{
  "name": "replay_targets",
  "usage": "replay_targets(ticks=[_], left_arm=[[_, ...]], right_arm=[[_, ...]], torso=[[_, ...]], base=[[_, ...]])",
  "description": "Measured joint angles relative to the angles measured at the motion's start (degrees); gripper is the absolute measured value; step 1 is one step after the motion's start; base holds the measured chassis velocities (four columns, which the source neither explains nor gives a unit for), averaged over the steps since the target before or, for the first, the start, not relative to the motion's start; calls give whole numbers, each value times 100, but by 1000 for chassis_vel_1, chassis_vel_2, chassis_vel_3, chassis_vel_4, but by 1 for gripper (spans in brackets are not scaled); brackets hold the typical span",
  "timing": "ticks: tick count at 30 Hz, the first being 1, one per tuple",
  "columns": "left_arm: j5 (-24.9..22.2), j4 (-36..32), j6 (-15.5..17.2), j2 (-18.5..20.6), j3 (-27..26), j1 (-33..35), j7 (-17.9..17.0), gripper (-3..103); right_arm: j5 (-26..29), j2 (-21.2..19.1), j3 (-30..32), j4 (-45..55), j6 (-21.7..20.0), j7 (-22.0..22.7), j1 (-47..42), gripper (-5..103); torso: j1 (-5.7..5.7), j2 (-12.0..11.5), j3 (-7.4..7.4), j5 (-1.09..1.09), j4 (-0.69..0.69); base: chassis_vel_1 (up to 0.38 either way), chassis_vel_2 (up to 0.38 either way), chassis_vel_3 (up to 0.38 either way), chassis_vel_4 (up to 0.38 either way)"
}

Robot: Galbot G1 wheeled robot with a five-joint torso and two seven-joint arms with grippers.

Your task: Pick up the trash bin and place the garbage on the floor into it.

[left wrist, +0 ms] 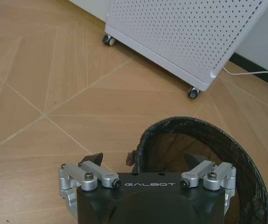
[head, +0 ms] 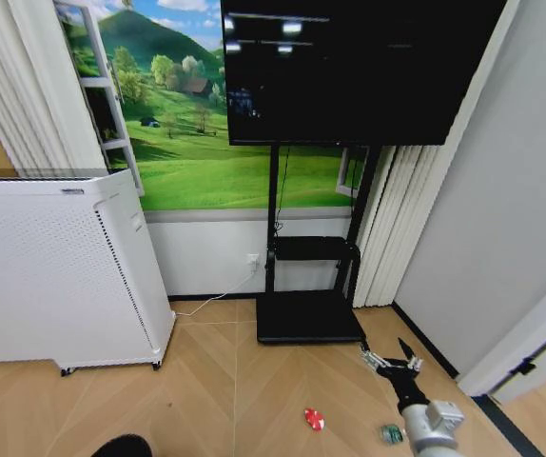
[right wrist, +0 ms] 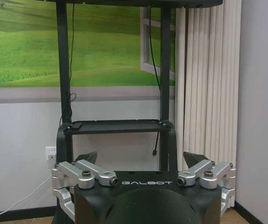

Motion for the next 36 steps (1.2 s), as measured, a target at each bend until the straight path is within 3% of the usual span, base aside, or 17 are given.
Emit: replay_targets(ticks=[14,17,26,30,31,33,35,36], left_arm=[[91,1483,1,413,314,-961,207,95],[169,1759,36,540,339,-1270,210,99],[270,1433,16,387,298,-1096,291,94],[615,1238,-299,283,258,-947,392,96],[1063,1085,-702,183,190,-826,516,97],[1458,874,-1399,93,112,-683,677,98],[1486,856,-1468,87,104,-674,687,98],[1579,791,-1684,66,73,-650,715,98]], right_arm=[[-32,-13,7,119,-58,45,-144,100],[-32,-24,-14,182,-70,45,-151,100],[-21,-28,7,157,-36,32,-174,100],[-22,-22,3,144,-30,30,-167,100],[-25,-16,-13,135,-29,29,-159,100],[-37,-13,-36,115,-29,27,-148,100],[-39,-13,-39,113,-30,27,-146,100],[-43,-13,-46,108,-29,26,-143,100]], torso=[[0,0,0,0,0],[0,0,0,-1,-1],[0,0,0,0,0],[0,0,0,0,0],[0,0,0,0,1],[0,0,0,0,2],[0,0,0,0,2],[0,0,0,1,1]], base=[[0,0,0,0],[0,0,0,0],[0,0,0,0],[0,0,0,0],[0,0,0,0],[0,0,0,0],[0,0,0,0],[0,0,0,0]])
